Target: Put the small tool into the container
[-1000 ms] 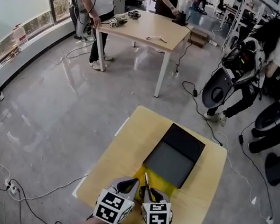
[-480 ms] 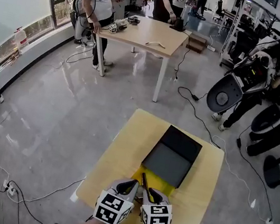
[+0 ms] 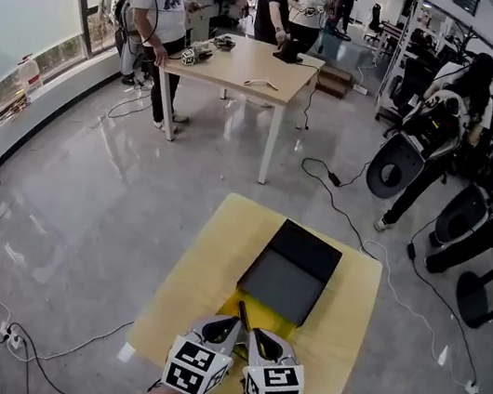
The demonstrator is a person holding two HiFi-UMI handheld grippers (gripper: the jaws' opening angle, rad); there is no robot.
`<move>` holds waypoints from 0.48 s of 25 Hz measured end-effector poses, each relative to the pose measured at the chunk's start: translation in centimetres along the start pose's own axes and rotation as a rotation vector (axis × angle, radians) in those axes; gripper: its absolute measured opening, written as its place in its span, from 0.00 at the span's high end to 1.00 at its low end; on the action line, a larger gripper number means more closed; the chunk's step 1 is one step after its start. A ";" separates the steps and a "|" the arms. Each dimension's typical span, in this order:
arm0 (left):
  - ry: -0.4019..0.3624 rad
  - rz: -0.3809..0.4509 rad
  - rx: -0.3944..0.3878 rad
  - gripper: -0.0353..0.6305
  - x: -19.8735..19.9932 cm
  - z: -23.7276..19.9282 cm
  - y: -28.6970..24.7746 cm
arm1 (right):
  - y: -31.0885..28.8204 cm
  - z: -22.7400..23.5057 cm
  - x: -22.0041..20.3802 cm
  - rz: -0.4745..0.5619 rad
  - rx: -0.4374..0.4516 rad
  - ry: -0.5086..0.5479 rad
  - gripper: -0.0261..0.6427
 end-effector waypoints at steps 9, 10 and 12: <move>-0.005 0.012 -0.008 0.92 0.2 4.1 1.4 | 5.3 -0.2 1.8 0.103 0.022 0.028 0.95; -0.007 0.013 -0.009 0.92 0.0 4.6 1.6 | 5.9 -0.2 1.8 0.115 0.024 0.022 0.95; -0.010 0.015 -0.010 0.92 -0.5 5.6 2.1 | 7.1 -0.4 1.6 0.133 0.028 0.019 0.95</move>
Point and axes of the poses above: the fingertips, and each gripper's own axes: y backward along the fingers, z to its right, x out of its top, the point moved 3 cm from there along y, backward along the fingers, and after that the axes turned 5 degrees about z, right-handed, at the moved point
